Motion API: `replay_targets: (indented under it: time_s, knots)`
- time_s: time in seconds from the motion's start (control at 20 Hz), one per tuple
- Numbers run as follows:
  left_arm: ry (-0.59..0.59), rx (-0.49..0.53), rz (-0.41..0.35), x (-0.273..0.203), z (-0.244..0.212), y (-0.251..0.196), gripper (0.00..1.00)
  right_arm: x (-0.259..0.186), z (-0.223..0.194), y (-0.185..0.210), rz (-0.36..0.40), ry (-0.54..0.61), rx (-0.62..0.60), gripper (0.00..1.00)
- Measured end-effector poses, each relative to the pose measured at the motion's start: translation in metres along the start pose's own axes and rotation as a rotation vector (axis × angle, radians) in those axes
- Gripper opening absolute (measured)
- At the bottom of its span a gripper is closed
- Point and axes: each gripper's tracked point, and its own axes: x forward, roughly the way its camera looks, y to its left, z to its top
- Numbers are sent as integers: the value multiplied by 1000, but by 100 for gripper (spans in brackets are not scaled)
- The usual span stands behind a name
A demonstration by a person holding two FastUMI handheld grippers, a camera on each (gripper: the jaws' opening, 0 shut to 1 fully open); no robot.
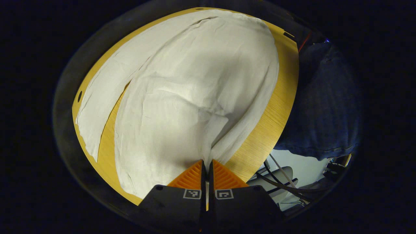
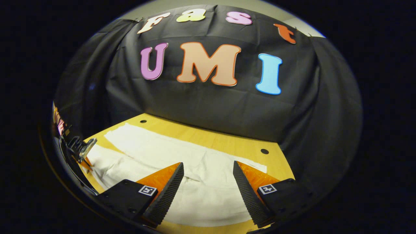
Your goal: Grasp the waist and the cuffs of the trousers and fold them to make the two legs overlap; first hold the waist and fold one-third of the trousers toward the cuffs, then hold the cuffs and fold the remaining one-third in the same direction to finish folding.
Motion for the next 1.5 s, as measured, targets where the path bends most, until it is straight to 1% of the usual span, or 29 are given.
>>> replay_targets:
  time_s: [0.15,0.3,0.55,0.7,0.8,1.0,1.2,1.25,1.4,1.45,1.5]
  knots:
    - [40,12,-42,0,-1,0,0,2,-46,5,122,125,-106,98]
    - [60,26,-62,0,-1,0,0,-4,-98,9,238,266,-196,99]
    - [78,21,-74,0,-2,0,0,-15,-165,1,369,462,-348,98]
    - [81,17,-70,1,-1,1,0,-18,-190,-4,443,549,-431,98]
    - [82,16,-68,1,-1,1,0,-19,-205,-3,488,606,-459,98]
    - [85,5,-72,1,0,0,0,-19,-227,-6,539,697,-494,98]
    - [89,9,-72,1,-1,0,0,-21,-240,-5,573,754,-530,98]
    - [89,8,-72,1,-1,1,0,-20,-239,-3,585,751,-534,98]
    - [92,11,-69,2,-1,0,0,-20,-240,-4,588,761,-537,96]
    - [91,10,-67,2,-1,0,0,-20,-240,-5,582,763,-534,90]
    - [90,11,-67,2,0,0,0,-18,-240,-6,574,766,-529,88]
